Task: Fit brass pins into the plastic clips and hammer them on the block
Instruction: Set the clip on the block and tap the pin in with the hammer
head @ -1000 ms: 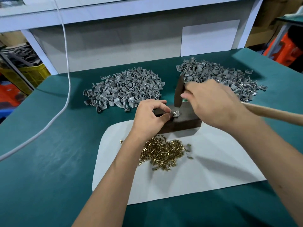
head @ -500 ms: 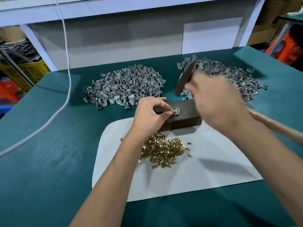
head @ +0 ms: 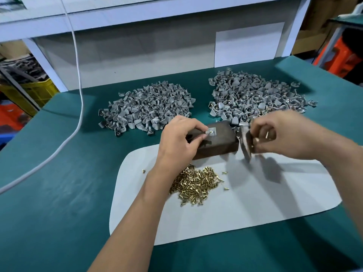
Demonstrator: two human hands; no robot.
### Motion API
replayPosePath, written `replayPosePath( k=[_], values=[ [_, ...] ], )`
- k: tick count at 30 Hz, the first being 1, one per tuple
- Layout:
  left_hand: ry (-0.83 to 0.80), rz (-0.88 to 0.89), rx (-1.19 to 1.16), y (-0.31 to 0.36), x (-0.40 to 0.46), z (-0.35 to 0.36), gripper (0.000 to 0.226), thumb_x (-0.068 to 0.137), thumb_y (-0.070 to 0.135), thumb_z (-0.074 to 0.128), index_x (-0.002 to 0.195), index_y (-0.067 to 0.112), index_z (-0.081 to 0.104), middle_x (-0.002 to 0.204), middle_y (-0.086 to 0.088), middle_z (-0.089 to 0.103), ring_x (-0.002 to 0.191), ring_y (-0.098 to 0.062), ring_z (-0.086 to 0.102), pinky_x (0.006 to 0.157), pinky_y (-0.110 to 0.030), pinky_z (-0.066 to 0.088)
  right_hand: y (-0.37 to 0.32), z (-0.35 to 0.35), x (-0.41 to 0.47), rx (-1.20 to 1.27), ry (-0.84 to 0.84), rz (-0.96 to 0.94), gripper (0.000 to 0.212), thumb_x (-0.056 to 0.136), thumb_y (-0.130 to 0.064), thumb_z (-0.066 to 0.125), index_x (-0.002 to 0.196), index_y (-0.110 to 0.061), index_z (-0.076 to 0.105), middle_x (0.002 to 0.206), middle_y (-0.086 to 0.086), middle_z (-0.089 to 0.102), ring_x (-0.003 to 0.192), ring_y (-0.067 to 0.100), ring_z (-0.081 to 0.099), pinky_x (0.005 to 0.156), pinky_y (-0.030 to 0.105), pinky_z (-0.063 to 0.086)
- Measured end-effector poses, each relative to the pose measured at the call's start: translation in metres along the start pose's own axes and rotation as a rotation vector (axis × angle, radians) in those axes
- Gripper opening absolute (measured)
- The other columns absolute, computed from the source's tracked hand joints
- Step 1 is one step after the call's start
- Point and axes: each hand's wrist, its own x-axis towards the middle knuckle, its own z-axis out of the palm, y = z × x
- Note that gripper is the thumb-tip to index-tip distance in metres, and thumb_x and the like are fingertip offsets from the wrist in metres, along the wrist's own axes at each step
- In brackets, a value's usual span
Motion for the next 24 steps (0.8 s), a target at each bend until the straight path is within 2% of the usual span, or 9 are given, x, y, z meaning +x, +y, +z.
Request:
replayPosePath(
  k=[4, 8, 10, 12, 15, 17, 21, 22, 24],
  values=[
    [0.073, 0.086, 0.008, -0.001, 0.001, -0.001, 0.019, 0.082, 0.002, 0.081, 0.095, 0.015, 0.078, 0.094, 0.01, 0.073, 0.097, -0.015, 0.064, 0.08, -0.039, 0.056, 0.003, 0.013, -0.001, -0.091, -0.058, 0.024, 0.021, 0.071, -0.019, 0.087, 0.074, -0.028, 0.068, 0.066, -0.013, 0.067, 0.067, 0.006, 0.063, 0.066, 0.034, 0.054],
    [0.102, 0.131, 0.003, 0.002, 0.001, -0.002, 0.024, 0.08, -0.006, 0.077, 0.095, 0.012, 0.078, 0.096, 0.007, 0.075, 0.098, -0.016, 0.065, 0.081, -0.037, 0.056, -0.001, 0.01, 0.004, -0.132, -0.065, 0.017, 0.022, 0.072, -0.026, 0.089, 0.07, -0.034, 0.069, 0.068, -0.014, 0.069, 0.069, 0.006, 0.065, 0.068, 0.031, 0.055],
    [0.116, 0.118, -0.015, 0.002, 0.001, -0.002, 0.023, 0.08, -0.006, 0.078, 0.095, 0.012, 0.079, 0.096, 0.006, 0.075, 0.097, -0.015, 0.066, 0.083, -0.034, 0.056, -0.008, 0.008, 0.01, -0.097, 0.052, -0.014, 0.021, 0.077, -0.028, 0.086, 0.072, -0.037, 0.068, 0.067, -0.018, 0.067, 0.068, 0.0, 0.064, 0.064, 0.025, 0.052],
    [0.131, 0.09, -0.047, 0.003, 0.001, -0.001, 0.023, 0.08, -0.006, 0.078, 0.094, 0.011, 0.079, 0.095, 0.004, 0.076, 0.097, -0.014, 0.067, 0.085, -0.029, 0.056, -0.024, 0.014, 0.017, 0.056, 0.198, -0.038, 0.017, 0.08, -0.029, 0.085, 0.088, -0.035, 0.072, 0.07, -0.018, 0.067, 0.069, -0.003, 0.063, 0.065, 0.02, 0.049],
    [0.146, 0.05, -0.104, 0.004, 0.001, -0.001, 0.024, 0.078, -0.009, 0.077, 0.094, 0.01, 0.079, 0.095, 0.002, 0.075, 0.097, -0.015, 0.069, 0.085, -0.024, 0.055, -0.049, 0.033, 0.024, 0.213, 0.23, -0.114, 0.032, 0.078, -0.034, 0.087, 0.107, -0.032, 0.072, 0.081, -0.016, 0.07, 0.076, -0.001, 0.065, 0.073, 0.022, 0.054],
    [0.149, 0.045, -0.122, 0.002, 0.001, -0.001, 0.025, 0.078, -0.008, 0.077, 0.094, 0.01, 0.08, 0.095, 0.002, 0.076, 0.097, -0.017, 0.069, 0.085, -0.031, 0.057, -0.056, 0.044, 0.026, 0.283, 0.29, -0.164, 0.03, 0.079, -0.033, 0.086, 0.106, -0.027, 0.074, 0.085, -0.013, 0.071, 0.08, 0.001, 0.066, 0.076, 0.019, 0.053],
    [0.147, 0.031, -0.14, 0.002, 0.002, -0.001, 0.024, 0.078, -0.006, 0.078, 0.094, 0.011, 0.08, 0.096, 0.003, 0.077, 0.098, -0.017, 0.069, 0.086, -0.041, 0.057, -0.055, 0.056, 0.026, 0.321, 0.474, -0.231, 0.022, 0.08, -0.017, 0.085, 0.1, -0.018, 0.077, 0.085, -0.009, 0.074, 0.079, 0.004, 0.067, 0.075, 0.011, 0.05],
    [0.147, 0.032, -0.146, 0.002, 0.002, -0.001, 0.023, 0.078, -0.005, 0.078, 0.094, 0.012, 0.08, 0.096, 0.004, 0.076, 0.098, -0.017, 0.07, 0.086, -0.041, 0.058, -0.054, 0.059, 0.025, 0.292, 0.512, -0.251, 0.023, 0.079, -0.014, 0.085, 0.101, -0.017, 0.077, 0.085, -0.007, 0.074, 0.078, 0.005, 0.067, 0.075, 0.011, 0.05],
    [0.145, 0.041, -0.158, 0.002, 0.002, 0.0, 0.021, 0.078, -0.002, 0.08, 0.093, 0.012, 0.08, 0.095, 0.005, 0.076, 0.096, -0.015, 0.07, 0.085, -0.04, 0.059, -0.053, 0.064, 0.024, 0.265, 0.573, -0.285, 0.027, 0.079, -0.008, 0.085, 0.103, -0.013, 0.075, 0.085, -0.002, 0.073, 0.078, 0.011, 0.067, 0.076, 0.022, 0.054]
  ],
)
